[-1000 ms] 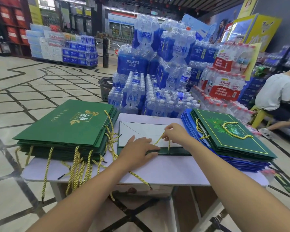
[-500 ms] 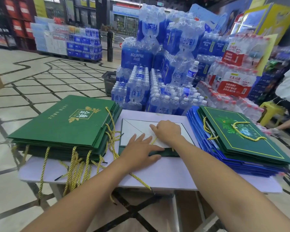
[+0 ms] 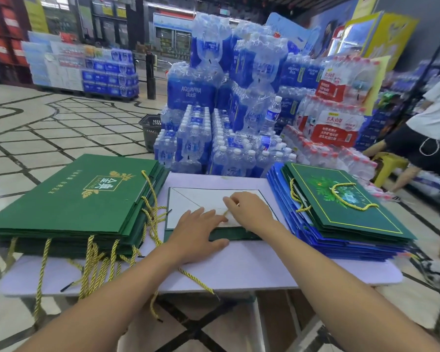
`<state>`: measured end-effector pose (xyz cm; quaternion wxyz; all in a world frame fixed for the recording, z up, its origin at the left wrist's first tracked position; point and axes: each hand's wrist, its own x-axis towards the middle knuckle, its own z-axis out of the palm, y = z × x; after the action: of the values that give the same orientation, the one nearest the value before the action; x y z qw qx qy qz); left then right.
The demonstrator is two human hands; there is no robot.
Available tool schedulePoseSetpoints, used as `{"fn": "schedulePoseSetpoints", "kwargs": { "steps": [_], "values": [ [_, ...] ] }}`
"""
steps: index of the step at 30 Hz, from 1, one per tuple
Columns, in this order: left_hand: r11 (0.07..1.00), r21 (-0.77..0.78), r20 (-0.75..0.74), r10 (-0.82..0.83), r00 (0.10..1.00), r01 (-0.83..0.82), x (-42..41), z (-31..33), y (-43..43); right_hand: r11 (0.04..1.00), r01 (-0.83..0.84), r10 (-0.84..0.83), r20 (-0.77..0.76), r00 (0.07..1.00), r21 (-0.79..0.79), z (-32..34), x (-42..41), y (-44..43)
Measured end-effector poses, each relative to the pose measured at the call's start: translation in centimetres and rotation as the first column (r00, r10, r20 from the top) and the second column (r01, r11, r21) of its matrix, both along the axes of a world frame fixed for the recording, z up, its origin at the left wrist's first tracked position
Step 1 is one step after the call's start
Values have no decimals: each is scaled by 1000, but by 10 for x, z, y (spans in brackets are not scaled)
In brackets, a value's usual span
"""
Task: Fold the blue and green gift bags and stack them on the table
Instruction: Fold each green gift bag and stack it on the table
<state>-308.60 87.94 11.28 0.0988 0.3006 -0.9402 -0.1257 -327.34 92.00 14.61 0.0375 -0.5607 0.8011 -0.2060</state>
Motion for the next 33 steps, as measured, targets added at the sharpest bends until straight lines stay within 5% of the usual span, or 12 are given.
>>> {"fn": "schedulePoseSetpoints", "kwargs": {
  "steps": [10, 17, 20, 24, 27, 29, 33],
  "values": [
    [936, -333, 307, -11, 952, 118, -15, 24, 2, 979, 99, -125, -147, 981, -175, -17, -5, 72],
    [905, -415, -59, 73, 996, -91, -21, 69, 1, 861, 59, -135, -116, 984, -505, 28, -1, 82],
    [912, -330, -290, 146, 946, -242, -20, 105, -3, 798, 16, -100, -107, 989, -602, 56, 5, 77],
    [917, -226, -528, 169, 832, -330, -20, 133, -9, 841, -73, 26, -95, 995, -536, 78, 13, 70],
    [928, 244, -707, 370, 603, -282, -21, 137, 1, 892, -78, 71, -32, 997, -445, 77, 18, 67],
    [838, 484, -661, 538, 522, -251, -24, 125, 5, 928, -69, 66, -21, 998, -366, 68, 18, 68],
    [712, 627, -442, 658, 609, -314, -28, 67, 3, 981, -45, 54, 43, 998, -187, 34, 16, 77]
  ]
}}
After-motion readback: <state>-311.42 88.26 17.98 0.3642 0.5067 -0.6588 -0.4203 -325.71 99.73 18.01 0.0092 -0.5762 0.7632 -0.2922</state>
